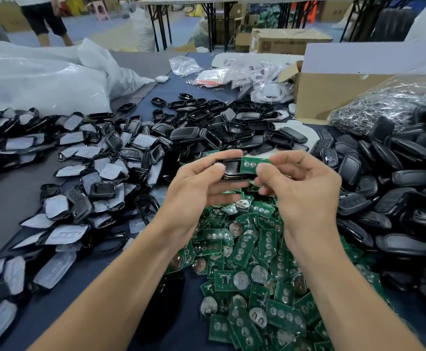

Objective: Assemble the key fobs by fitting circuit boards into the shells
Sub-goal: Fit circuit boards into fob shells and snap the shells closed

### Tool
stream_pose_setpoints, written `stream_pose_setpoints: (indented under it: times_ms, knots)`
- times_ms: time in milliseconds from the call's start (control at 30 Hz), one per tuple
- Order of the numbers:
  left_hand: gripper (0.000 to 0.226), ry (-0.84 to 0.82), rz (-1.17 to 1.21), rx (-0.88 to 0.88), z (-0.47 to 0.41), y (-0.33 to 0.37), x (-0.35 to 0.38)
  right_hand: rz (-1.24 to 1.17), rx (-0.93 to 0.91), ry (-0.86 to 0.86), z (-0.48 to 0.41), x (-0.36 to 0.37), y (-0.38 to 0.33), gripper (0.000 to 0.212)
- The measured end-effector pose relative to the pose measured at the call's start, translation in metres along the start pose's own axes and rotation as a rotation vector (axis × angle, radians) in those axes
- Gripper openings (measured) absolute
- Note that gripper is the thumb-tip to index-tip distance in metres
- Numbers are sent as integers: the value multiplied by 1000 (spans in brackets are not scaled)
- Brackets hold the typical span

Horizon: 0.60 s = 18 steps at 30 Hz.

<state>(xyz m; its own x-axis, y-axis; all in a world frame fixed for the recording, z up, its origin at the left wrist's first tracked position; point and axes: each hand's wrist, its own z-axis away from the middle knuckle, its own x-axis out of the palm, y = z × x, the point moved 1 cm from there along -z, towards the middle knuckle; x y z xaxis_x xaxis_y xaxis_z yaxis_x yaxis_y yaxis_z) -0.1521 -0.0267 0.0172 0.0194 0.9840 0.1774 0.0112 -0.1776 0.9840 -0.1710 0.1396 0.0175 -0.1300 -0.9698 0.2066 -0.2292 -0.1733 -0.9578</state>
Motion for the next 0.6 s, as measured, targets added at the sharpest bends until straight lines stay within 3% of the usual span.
stream_pose_setpoints:
  times_ms: [200, 367, 600]
  knots:
    - [31, 187, -142, -74, 0, -2, -4, 85, -4, -29, 0, -1, -2, 18]
    - [29, 85, 44, -93, 0, 2, -5, 284, -52, -35, 6, 6, 0, 16]
    - [32, 32, 51, -92, -1, 1, -6, 323, -70, -6, 5, 4, -1, 17]
